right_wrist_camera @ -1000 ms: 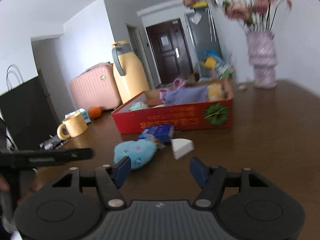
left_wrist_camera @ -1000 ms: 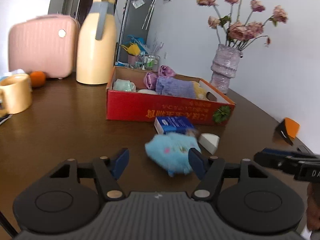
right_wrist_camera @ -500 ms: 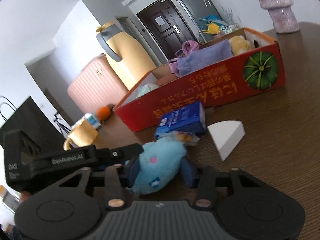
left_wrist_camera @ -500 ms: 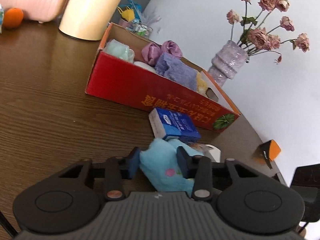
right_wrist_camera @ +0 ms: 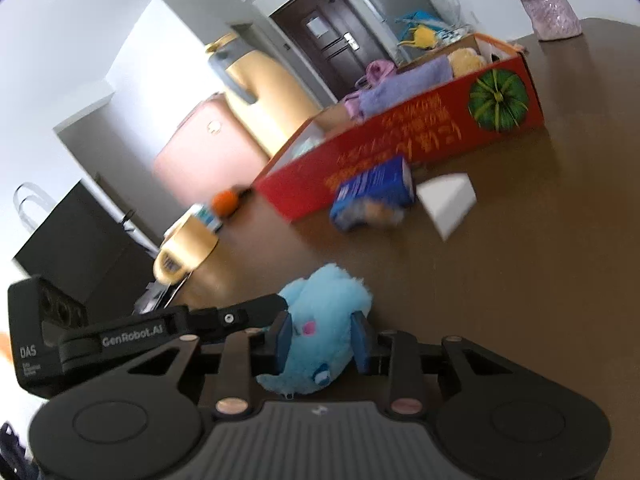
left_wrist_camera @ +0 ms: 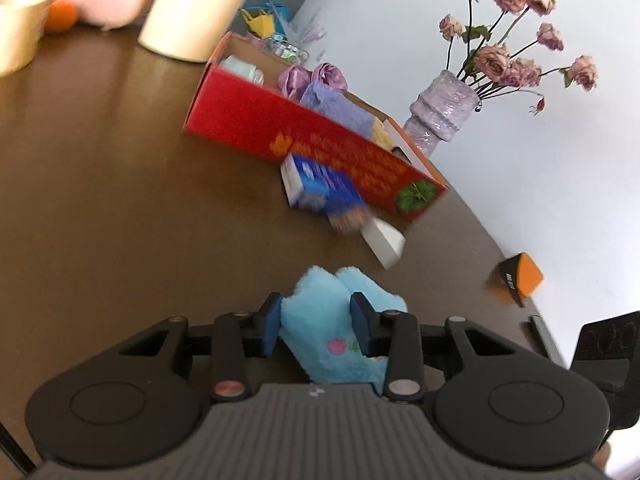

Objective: Organize soft objects
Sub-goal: 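Grasp the light blue plush toy with the left gripper while the right grasps it too, then carry the light blue plush toy into the box and open both grippers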

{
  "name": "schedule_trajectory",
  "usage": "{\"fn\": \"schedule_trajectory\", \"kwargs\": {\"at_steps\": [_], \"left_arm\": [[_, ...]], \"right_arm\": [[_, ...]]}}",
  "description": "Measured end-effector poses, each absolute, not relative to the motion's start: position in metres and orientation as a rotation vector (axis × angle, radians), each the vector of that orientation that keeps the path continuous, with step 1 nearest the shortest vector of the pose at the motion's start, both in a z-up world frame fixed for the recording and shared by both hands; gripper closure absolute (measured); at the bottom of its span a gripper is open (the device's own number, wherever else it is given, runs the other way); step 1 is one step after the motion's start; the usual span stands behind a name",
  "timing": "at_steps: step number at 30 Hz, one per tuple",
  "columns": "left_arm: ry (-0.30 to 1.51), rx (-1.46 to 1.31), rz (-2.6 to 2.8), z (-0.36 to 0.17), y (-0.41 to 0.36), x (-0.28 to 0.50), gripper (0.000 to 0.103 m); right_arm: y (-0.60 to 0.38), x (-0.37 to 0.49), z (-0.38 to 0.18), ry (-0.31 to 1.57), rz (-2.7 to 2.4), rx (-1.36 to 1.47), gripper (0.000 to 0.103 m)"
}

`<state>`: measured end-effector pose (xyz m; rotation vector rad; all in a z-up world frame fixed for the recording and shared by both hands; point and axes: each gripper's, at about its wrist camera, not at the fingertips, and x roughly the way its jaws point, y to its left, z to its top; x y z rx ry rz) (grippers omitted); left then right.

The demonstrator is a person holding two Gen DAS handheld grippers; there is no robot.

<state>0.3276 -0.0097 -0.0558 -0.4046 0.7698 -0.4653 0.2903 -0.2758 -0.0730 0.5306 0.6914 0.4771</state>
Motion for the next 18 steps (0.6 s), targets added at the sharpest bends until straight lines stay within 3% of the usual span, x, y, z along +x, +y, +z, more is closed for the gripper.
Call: {"fn": "schedule_trajectory", "kwargs": {"at_steps": [6, 18], "left_arm": [[0.780, -0.416, -0.486, -0.054, -0.016, 0.263, 0.066], [0.808, -0.387, -0.551, -0.047, -0.050, 0.228, 0.066]], "right_arm": [[-0.289, 0.238, -0.068, 0.695, 0.491, 0.479, 0.073], [-0.319, 0.196, -0.064, 0.637, 0.425, 0.503, 0.073]]}}
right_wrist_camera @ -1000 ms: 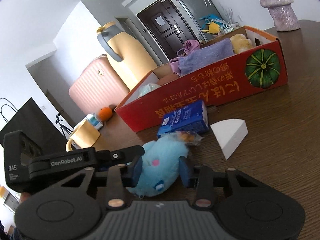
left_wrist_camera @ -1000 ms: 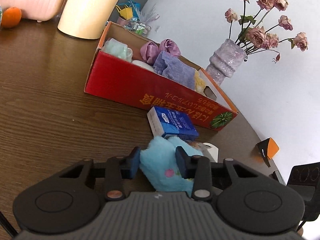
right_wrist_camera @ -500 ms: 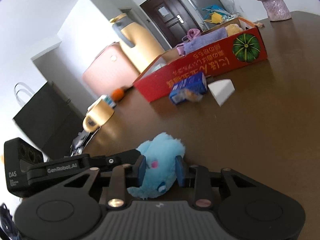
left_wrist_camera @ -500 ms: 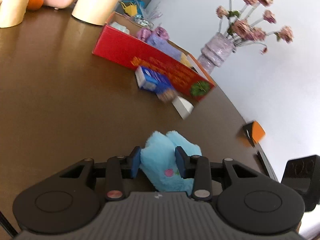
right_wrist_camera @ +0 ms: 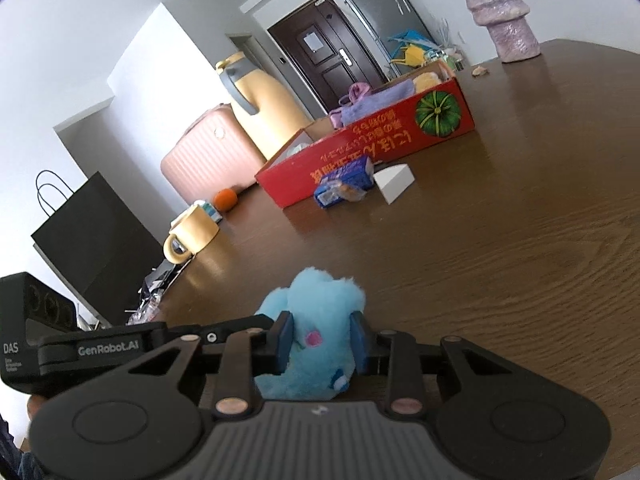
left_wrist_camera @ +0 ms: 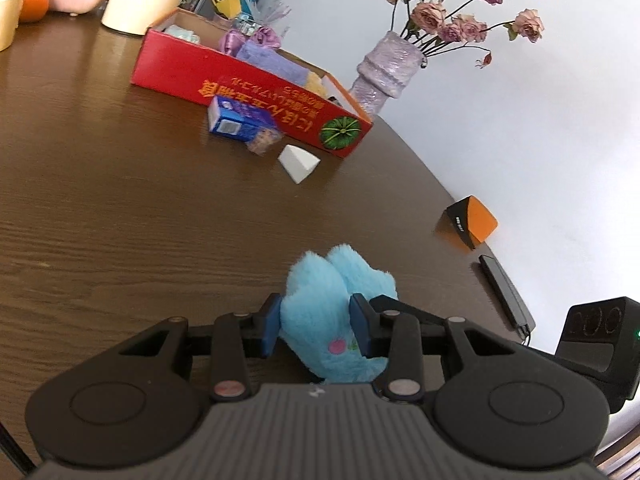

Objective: Organize soft objects
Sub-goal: 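Carry the light blue plush toy into the box and open both grippers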

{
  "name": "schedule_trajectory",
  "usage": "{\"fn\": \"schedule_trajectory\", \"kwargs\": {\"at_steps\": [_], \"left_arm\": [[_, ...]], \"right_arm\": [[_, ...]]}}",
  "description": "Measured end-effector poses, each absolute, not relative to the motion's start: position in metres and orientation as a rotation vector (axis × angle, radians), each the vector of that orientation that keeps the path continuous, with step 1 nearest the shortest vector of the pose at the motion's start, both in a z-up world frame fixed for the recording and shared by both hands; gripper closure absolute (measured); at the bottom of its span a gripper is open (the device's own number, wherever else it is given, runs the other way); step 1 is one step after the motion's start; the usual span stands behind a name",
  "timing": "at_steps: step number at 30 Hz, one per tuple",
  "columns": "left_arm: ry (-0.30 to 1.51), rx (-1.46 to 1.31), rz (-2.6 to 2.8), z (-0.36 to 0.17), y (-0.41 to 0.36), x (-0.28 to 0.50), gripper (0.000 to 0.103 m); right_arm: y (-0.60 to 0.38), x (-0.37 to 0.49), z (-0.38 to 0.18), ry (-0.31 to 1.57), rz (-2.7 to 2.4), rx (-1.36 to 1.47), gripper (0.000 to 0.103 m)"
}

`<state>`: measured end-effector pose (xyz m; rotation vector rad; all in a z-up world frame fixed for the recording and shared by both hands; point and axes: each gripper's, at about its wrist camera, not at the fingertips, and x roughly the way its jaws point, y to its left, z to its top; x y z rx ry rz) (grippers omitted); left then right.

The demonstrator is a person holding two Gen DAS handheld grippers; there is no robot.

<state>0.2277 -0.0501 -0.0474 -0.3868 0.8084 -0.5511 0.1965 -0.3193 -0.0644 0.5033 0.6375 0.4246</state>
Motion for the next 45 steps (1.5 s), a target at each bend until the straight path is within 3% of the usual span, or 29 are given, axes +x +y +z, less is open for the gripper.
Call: {"fn": "schedule_trajectory", "kwargs": {"at_steps": [8, 14, 18, 24, 27, 29, 37, 40, 45], "left_arm": [[0.729, -0.452, -0.613, -0.022, -0.059, 0.258, 0.068], [0.604, -0.425, -0.663, 0.038, -0.071, 0.353, 0.068], [0.621, -0.401, -0.635, 0.059, -0.083, 0.444, 0.069], [0.796, -0.393, -0.548, 0.023, -0.092, 0.553, 0.070], [0.872, -0.298, -0.510, -0.004, -0.093, 0.572, 0.072], [0.904, -0.217, -0.488, -0.016, -0.096, 0.576, 0.071], [0.790, -0.041, -0.434, 0.012, -0.083, 0.553, 0.070], [0.739, -0.044, -0.414, 0.035, -0.070, 0.538, 0.067], [0.618, -0.007, -0.337, 0.081, -0.042, 0.496, 0.048]], "right_arm": [[-0.337, 0.231, -0.031, 0.530, 0.460, 0.558, 0.074], [-0.342, 0.334, 0.036, 0.426, 0.455, 0.458, 0.074], [-0.346, 0.428, 0.047, 0.500, 0.440, 0.474, 0.075], [-0.333, 0.537, 0.010, 0.725, 0.401, 0.410, 0.078], [-0.314, 0.552, -0.017, 0.818, 0.404, 0.334, 0.088], [-0.297, 0.556, -0.027, 0.859, 0.403, 0.276, 0.089], [-0.282, 0.547, -0.008, 0.840, 0.373, 0.168, 0.086], [-0.295, 0.527, 0.025, 0.773, 0.346, 0.142, 0.082], [-0.334, 0.466, 0.085, 0.599, 0.246, 0.050, 0.046]]}}
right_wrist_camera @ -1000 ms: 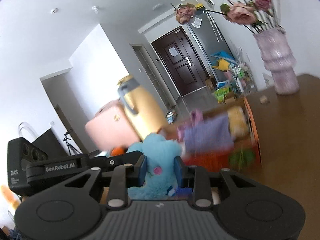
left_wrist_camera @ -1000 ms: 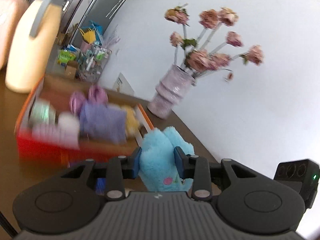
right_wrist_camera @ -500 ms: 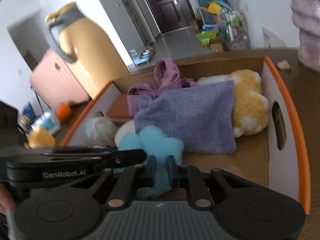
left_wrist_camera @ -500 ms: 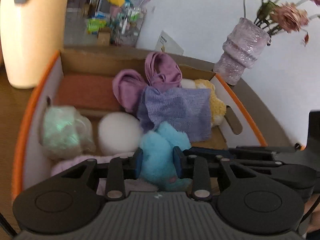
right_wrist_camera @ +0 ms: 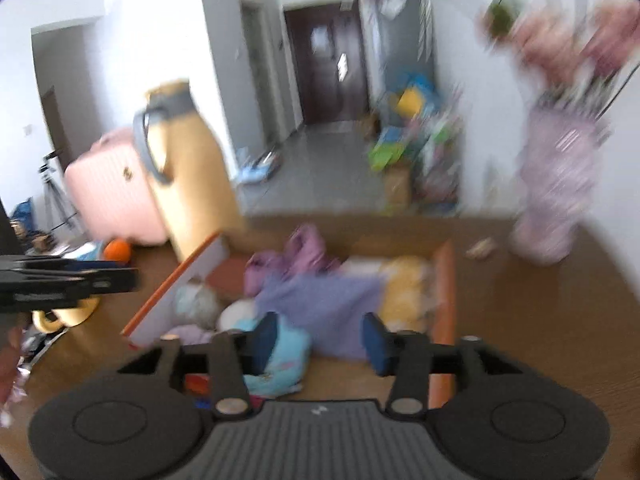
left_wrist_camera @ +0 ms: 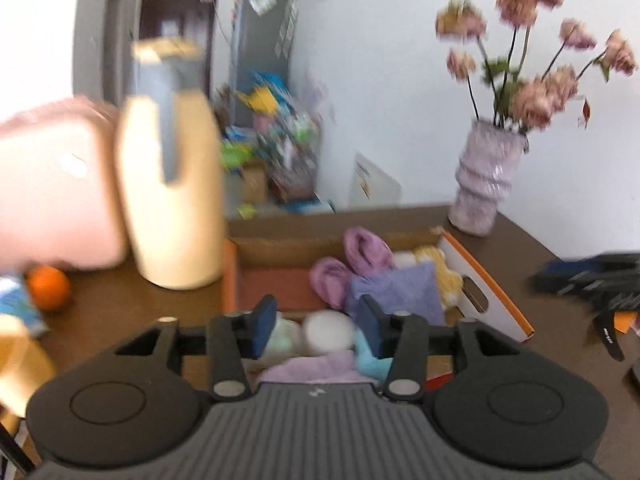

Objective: Organize soft objects
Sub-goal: 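Move both grippers back over the blue tissue pack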

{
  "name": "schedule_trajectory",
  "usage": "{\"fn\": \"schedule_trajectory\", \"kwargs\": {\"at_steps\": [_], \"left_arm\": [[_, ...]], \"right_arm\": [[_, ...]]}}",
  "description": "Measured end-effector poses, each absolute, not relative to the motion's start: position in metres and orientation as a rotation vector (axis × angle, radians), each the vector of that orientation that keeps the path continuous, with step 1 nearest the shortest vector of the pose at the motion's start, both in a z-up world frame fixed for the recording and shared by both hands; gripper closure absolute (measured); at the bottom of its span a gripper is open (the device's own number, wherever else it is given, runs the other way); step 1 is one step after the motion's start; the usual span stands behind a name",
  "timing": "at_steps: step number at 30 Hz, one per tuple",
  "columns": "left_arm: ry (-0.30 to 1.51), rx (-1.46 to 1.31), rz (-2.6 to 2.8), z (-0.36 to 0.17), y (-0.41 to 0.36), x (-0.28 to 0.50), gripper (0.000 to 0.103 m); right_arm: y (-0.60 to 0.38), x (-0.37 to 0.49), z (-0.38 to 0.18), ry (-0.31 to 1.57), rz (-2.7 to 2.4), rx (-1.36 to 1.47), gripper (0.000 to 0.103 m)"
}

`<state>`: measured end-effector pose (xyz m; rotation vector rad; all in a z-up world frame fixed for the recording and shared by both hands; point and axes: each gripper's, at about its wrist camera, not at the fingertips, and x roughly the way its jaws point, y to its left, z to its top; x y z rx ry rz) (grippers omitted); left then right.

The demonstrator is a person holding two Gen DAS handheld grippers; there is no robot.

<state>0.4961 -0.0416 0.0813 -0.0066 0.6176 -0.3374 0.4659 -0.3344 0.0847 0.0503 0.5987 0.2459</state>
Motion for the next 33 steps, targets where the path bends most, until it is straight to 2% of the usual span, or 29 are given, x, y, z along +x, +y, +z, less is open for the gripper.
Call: {"fn": "schedule_trajectory", "kwargs": {"at_steps": [1, 2, 3, 4, 8, 13, 17, 24, 28, 33], "left_arm": [[0.587, 0.001, -0.321, 0.088, -0.035, 0.485, 0.039], [0.551, 0.010, -0.299, 0.095, -0.028, 0.469, 0.030], [0.520, 0.018, -0.282, 0.099, -0.024, 0.457, 0.028], [0.479, 0.027, -0.260, 0.104, -0.019, 0.442, 0.028], [0.373, 0.040, -0.198, 0.119, -0.013, 0.397, 0.023], [0.319, 0.030, -0.211, 0.135, -0.014, 0.359, 0.021], [0.287, 0.010, -0.185, 0.135, -0.013, 0.322, 0.015], [0.218, -0.040, -0.213, 0.085, -0.009, 0.219, 0.013], [0.288, -0.048, -0.211, 0.056, -0.011, 0.185, 0.012], [0.351, 0.006, -0.248, 0.034, -0.019, 0.159, 0.011]], "right_arm": [[-0.343, 0.451, 0.096, 0.554, 0.218, 0.031, 0.042], [-0.353, 0.435, 0.105, 0.505, 0.190, 0.021, 0.030], [-0.362, 0.421, 0.113, 0.451, 0.157, 0.023, 0.016], [-0.369, 0.409, 0.119, 0.403, 0.123, 0.033, 0.012], [-0.377, 0.373, 0.138, 0.323, 0.104, 0.062, 0.014], [-0.360, 0.335, 0.146, 0.265, 0.135, 0.030, 0.014], [-0.353, 0.298, 0.134, 0.230, 0.146, 0.048, 0.014], [-0.332, 0.218, 0.067, 0.241, 0.175, 0.024, 0.014], [-0.323, 0.181, 0.037, 0.296, 0.235, -0.001, 0.014], [-0.330, 0.162, 0.021, 0.387, 0.292, 0.113, 0.015]]}}
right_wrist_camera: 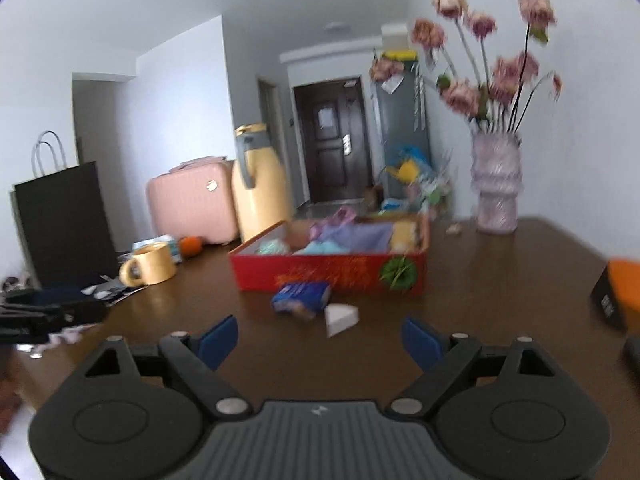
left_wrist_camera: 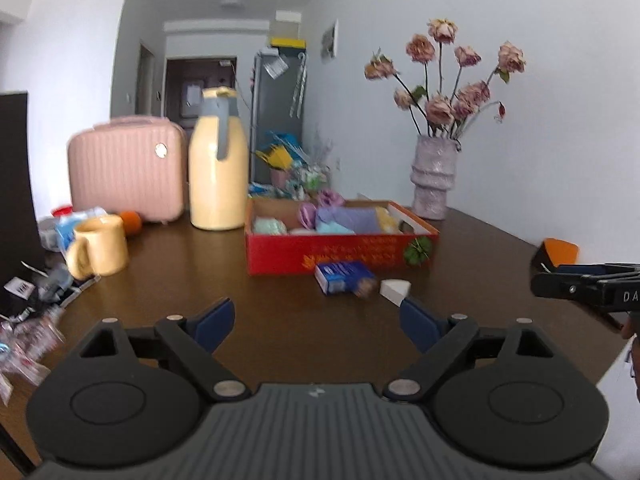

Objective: Organize soft objects
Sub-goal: 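Move both grippers back over the blue tissue pack, then grasp the blue tissue pack with the left gripper while the right grasps it too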

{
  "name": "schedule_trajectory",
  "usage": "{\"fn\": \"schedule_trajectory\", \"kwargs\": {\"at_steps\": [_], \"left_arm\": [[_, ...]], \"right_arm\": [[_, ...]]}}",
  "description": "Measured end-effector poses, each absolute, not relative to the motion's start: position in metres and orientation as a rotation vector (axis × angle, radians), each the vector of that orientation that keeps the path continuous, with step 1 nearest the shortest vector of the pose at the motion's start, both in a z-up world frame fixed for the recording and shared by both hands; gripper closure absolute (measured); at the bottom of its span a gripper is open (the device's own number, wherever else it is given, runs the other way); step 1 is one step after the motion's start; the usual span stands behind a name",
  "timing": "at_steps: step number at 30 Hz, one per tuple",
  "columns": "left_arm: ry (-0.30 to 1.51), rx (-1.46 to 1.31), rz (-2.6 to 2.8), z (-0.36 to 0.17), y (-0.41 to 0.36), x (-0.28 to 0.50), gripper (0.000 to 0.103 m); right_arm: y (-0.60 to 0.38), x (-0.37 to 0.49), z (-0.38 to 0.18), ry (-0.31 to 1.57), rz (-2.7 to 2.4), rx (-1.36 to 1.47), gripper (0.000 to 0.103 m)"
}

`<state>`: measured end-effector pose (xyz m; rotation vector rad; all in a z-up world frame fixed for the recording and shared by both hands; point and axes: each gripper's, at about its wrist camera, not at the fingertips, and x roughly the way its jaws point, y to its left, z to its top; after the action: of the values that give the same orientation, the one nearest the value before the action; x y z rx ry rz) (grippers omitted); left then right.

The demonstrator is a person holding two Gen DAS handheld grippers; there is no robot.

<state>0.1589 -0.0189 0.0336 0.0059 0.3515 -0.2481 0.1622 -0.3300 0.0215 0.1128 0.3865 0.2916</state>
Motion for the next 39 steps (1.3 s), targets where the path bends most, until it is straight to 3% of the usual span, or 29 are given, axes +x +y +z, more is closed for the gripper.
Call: {"fn": "schedule_trajectory", "kwargs": {"at_steps": [7, 16, 17, 21, 23, 24, 39], "left_arm": [[0.405, -0.040, -0.230, 0.024, -0.025, 0.191, 0.012], [0.539, -0.149, -0.294, 0.006, -0.041, 0.320, 0.049], [0.562, -0.158, -0.307, 0.002, -0.044, 0.339, 0.050], [0.681, -0.220, -0.342, -0.018, -0.053, 0.412, 0.062], [0.728, -0.235, -0.357, -0.030, -0.057, 0.438, 0.077], [0.747, -0.248, -0.359, -0.035, -0.059, 0.446, 0.080], [0.763, -0.381, -0.406, -0.055, -0.050, 0.461, 0.083]], "right_arm": [[-0.326, 0.187, 0.020, 0.388, 0.311, 0.129, 0.019], [-0.312, 0.328, -0.005, 0.538, 0.363, 0.173, 0.049], [-0.308, 0.348, -0.010, 0.566, 0.364, 0.182, 0.054], [-0.297, 0.417, -0.033, 0.649, 0.406, 0.244, 0.062], [-0.293, 0.441, -0.045, 0.685, 0.420, 0.264, 0.069], [-0.291, 0.450, -0.050, 0.705, 0.431, 0.277, 0.074], [-0.290, 0.452, -0.061, 0.675, 0.440, 0.321, 0.084]]}}
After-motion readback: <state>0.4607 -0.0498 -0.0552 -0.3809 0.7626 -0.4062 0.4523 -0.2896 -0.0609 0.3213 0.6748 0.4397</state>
